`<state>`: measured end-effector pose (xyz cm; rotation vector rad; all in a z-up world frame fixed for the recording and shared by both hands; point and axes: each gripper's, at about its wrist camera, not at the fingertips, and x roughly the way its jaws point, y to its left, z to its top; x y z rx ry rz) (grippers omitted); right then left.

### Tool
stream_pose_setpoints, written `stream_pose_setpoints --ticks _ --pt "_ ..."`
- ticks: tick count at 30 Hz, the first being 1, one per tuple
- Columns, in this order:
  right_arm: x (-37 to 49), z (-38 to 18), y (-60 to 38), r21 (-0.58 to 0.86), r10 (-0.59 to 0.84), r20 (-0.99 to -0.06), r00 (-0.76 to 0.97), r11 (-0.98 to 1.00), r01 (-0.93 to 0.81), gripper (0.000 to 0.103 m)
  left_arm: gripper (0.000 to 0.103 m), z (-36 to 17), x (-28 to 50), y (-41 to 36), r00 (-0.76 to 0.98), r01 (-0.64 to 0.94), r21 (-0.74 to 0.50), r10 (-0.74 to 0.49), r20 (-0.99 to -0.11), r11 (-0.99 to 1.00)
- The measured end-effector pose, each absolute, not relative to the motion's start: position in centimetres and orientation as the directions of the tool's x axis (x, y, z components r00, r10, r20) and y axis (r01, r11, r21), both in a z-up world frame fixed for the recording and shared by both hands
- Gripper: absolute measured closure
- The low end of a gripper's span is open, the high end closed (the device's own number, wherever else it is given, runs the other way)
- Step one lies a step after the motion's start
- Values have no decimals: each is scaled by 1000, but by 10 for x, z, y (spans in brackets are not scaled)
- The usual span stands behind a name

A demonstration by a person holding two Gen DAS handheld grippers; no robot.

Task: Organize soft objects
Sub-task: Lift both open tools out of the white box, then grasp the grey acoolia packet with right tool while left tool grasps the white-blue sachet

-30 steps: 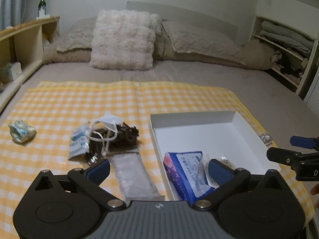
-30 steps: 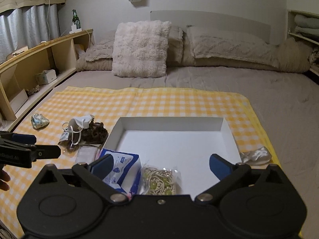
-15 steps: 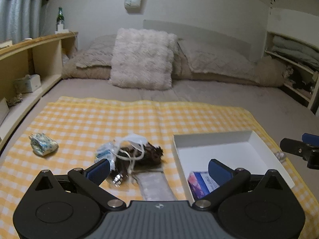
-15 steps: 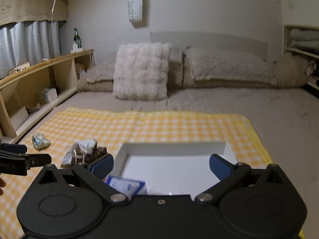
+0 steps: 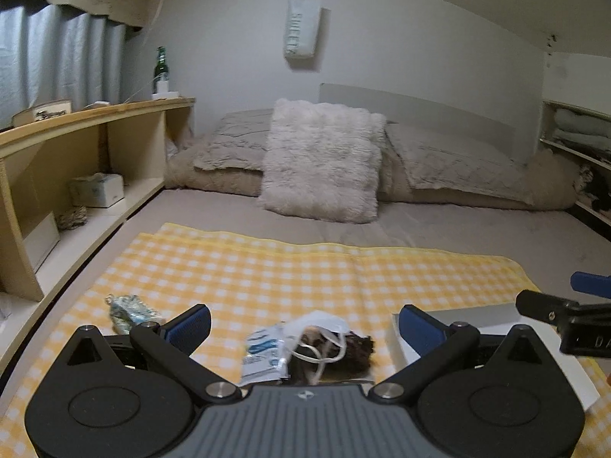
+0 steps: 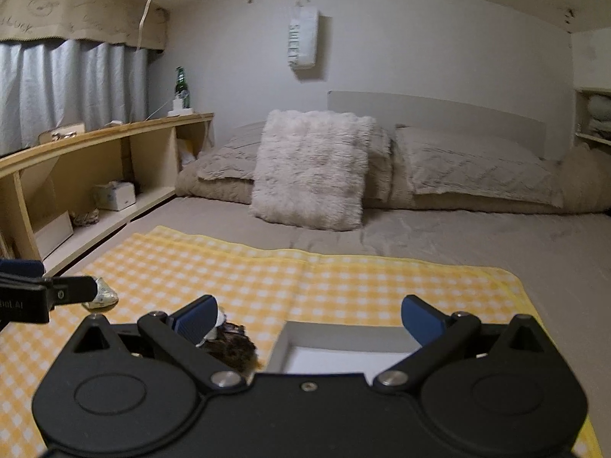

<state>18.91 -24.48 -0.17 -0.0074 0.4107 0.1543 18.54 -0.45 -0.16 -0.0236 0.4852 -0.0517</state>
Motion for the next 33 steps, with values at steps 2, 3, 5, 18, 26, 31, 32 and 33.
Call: stream_pose_setpoints --ticks 2,3,5,18,26,31,32,33 --pt "195 -3 -231 6 151 -405 902 987 -163 0 0 -2 189 4 884 27 -34 -39 -466 999" --pt "199 -3 -225 -3 149 -415 897 986 -165 0 0 -2 190 8 884 21 -33 -34 -466 999" --pt "206 -5 -215 -6 165 -434 886 982 -187 0 0 -4 195 18 884 5 -38 -22 -467 999" --pt "250 -46 -156 40 303 -599 742 936 -350 0 0 -39 231 94 803 -109 -62 51 -593 992" --pt "281 -89 -139 55 288 -774 564 918 -393 14 0 -73 258 112 710 -101 -91 8 -704 991" --pt "292 -109 -125 37 273 -828 489 897 -440 39 0 -85 280 104 688 -92 -123 -26 -725 988" --pt "294 -113 -123 31 264 -840 474 895 -444 46 0 -88 285 102 683 -88 -129 -35 -729 988" --pt "297 -117 -120 23 254 -848 465 894 -447 53 0 -91 290 99 678 -82 -134 -43 -734 988"
